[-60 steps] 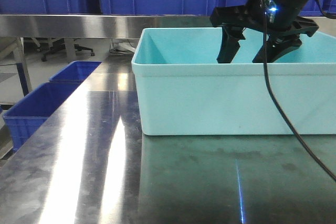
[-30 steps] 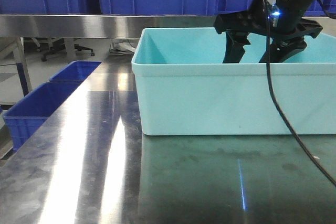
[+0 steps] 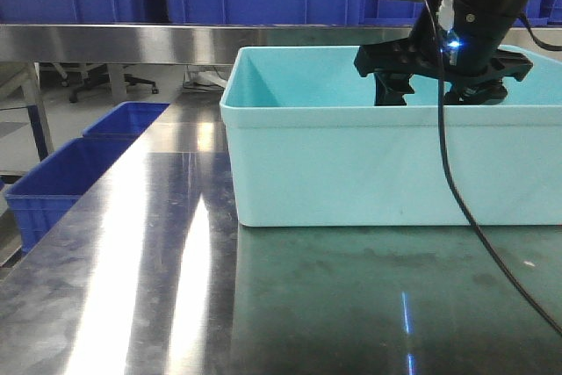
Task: Pick red cube and place on left shelf
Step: 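Lower the open right gripper around the red cube in the bin, then close the right gripper on the red cube and lift it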
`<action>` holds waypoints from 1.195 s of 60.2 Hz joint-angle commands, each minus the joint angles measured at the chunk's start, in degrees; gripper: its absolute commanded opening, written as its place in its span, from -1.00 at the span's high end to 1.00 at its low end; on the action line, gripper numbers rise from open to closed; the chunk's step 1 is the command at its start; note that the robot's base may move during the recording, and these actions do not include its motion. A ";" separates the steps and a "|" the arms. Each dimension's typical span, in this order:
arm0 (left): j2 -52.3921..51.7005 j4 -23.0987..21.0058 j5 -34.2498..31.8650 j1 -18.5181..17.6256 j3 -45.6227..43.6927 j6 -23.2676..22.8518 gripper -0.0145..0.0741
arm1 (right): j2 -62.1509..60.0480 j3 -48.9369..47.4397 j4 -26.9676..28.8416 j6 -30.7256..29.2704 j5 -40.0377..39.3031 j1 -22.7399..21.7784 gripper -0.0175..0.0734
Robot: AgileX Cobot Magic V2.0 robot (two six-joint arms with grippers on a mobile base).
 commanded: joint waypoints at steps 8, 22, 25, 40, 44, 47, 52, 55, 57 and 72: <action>-0.86 0.00 -4.74 -0.03 1.41 0.01 0.44 | -1.63 -2.12 -0.33 -0.13 -3.13 -0.19 -0.58; -0.86 0.00 -4.74 -0.03 1.41 0.01 0.44 | -0.74 -2.12 -0.33 -0.13 -3.40 -0.19 -0.58; -0.86 0.00 -4.74 -0.03 1.41 0.01 0.44 | -0.70 -2.12 -0.33 -0.13 -3.76 -0.19 -0.58; -0.86 0.00 -4.74 -0.03 1.41 0.01 0.44 | -0.81 -2.12 -0.33 -0.13 -4.81 -0.19 -0.07; -0.86 0.00 -4.74 -0.03 1.41 0.01 0.44 | -1.21 -2.12 -0.33 -0.13 -5.10 -0.19 0.23; -0.86 0.00 -4.74 -0.03 1.41 0.01 0.44 | -1.86 -2.14 -0.33 -0.13 -5.52 -0.19 0.46; -0.86 0.00 -4.74 -0.03 1.41 0.01 0.44 | -3.58 -2.14 -0.33 -0.13 -6.84 -0.19 0.47; -0.86 0.00 -4.74 -0.03 1.41 0.01 0.44 | -5.02 -2.14 -0.33 -0.13 -7.80 -0.19 0.47; -0.86 0.00 -4.74 -0.03 1.41 0.01 0.44 | -6.24 -2.14 -0.33 -0.13 -8.68 -0.19 0.49; -0.86 0.00 -4.74 -0.03 1.41 0.01 0.44 | -16.78 -2.14 -0.33 -0.13 -13.91 -0.19 0.49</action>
